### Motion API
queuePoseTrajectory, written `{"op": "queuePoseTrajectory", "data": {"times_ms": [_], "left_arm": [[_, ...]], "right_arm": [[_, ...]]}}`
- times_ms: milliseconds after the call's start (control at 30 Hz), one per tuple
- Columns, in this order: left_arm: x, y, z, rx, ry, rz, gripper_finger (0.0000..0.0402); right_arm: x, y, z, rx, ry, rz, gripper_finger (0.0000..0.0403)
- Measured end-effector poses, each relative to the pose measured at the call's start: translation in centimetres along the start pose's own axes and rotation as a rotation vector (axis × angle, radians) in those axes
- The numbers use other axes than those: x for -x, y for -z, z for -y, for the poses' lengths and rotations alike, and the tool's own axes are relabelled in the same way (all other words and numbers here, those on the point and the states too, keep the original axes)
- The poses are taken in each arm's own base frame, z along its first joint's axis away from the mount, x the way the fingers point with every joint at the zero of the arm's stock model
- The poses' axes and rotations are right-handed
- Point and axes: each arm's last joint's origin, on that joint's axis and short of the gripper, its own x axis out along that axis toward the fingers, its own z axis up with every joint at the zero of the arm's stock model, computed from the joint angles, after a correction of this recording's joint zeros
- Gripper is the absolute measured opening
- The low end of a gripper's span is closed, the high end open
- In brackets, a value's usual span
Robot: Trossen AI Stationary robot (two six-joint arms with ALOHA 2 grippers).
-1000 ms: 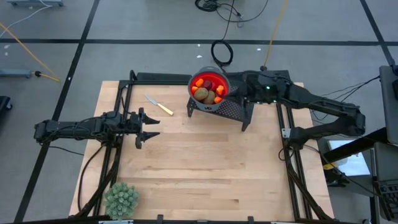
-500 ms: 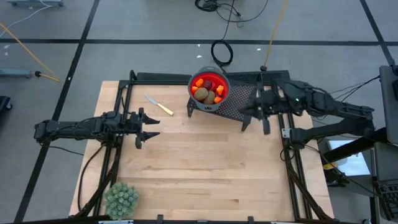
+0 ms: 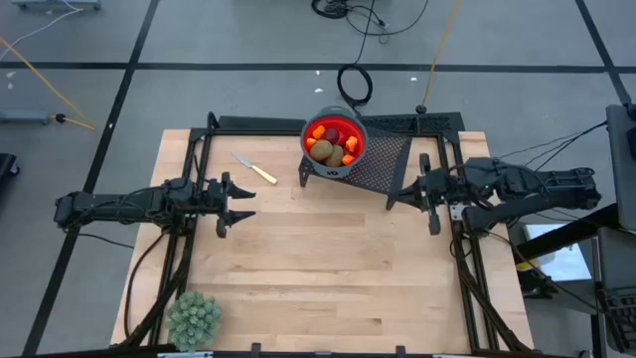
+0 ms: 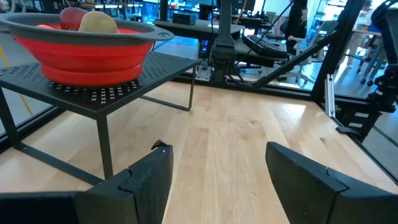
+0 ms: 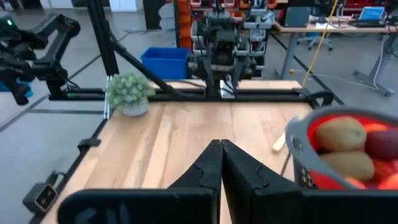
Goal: Pick & Place Fruit
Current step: Put the knife on the shelf to the right of the strainer bowl
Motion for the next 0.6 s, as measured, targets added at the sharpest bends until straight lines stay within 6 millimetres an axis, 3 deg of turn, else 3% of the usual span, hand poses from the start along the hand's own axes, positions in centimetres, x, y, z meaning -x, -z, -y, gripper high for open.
{"op": "queuePoseTrajectory", "data": {"times_ms": [267, 500, 600], "left_arm": [[0.0, -0.5, 0.0, -0.004, 0.002, 0.053, 0.0255], [0.1, -1.5, 0.1, -0.008, 0.005, 0.155, 0.0255], [0.2, -1.8, 0.1, 0.069, -0.025, 0.191, 0.0255]], "right_arm": [[2.6, 4.1, 0.4, -0.032, -0.050, 0.020, 0.0000], [5.5, 6.3, 0.6, -0.028, -0.047, 0.116, 0.0000], [6.3, 7.2, 0.6, -0.031, -0.048, 0.143, 0.0000]]}}
